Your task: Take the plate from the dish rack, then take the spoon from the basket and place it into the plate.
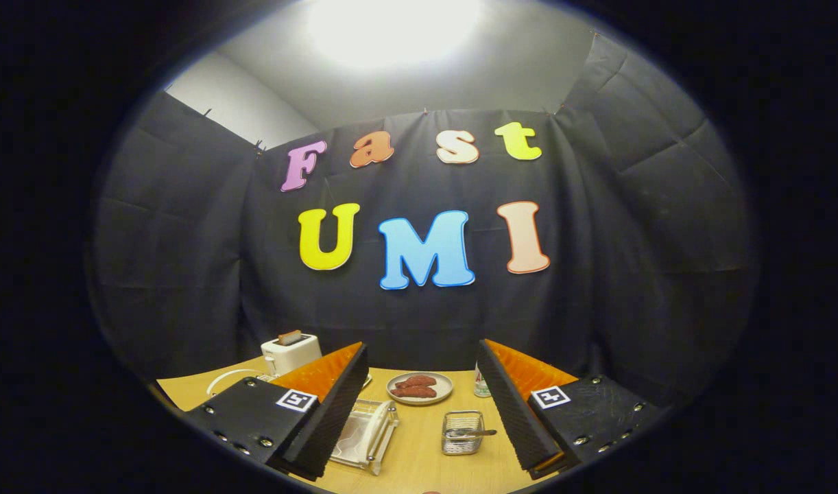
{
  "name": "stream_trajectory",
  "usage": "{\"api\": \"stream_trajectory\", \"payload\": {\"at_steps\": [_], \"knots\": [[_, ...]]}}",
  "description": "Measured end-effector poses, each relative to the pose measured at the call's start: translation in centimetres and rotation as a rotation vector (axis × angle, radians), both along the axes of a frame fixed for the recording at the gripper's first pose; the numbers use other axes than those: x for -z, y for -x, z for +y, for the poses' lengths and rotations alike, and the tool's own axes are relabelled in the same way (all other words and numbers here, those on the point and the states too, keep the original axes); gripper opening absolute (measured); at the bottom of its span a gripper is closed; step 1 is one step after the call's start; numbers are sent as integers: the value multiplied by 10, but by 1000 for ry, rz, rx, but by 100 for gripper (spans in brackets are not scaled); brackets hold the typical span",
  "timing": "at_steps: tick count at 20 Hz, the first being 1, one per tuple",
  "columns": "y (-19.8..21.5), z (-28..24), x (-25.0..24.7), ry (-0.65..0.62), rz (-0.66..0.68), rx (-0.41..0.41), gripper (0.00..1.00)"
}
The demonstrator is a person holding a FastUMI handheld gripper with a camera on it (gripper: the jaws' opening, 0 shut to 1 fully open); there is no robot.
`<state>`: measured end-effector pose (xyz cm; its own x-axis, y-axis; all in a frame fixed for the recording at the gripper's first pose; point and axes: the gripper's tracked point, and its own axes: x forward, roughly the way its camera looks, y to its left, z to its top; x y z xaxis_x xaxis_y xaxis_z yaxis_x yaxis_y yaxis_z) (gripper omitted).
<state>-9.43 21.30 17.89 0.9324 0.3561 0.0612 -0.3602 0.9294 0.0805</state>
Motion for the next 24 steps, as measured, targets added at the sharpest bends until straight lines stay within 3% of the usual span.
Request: {"api": "stream_trajectory", "payload": {"at_steps": [6, 9, 18, 24], "knots": [[-38, 68, 6, -3, 180, -123, 98], [-66, 93, 13, 26, 261, -146, 98], [-108, 172, 135, 198, 689, -264, 98], [-117, 190, 199, 265, 915, -285, 99]]}}
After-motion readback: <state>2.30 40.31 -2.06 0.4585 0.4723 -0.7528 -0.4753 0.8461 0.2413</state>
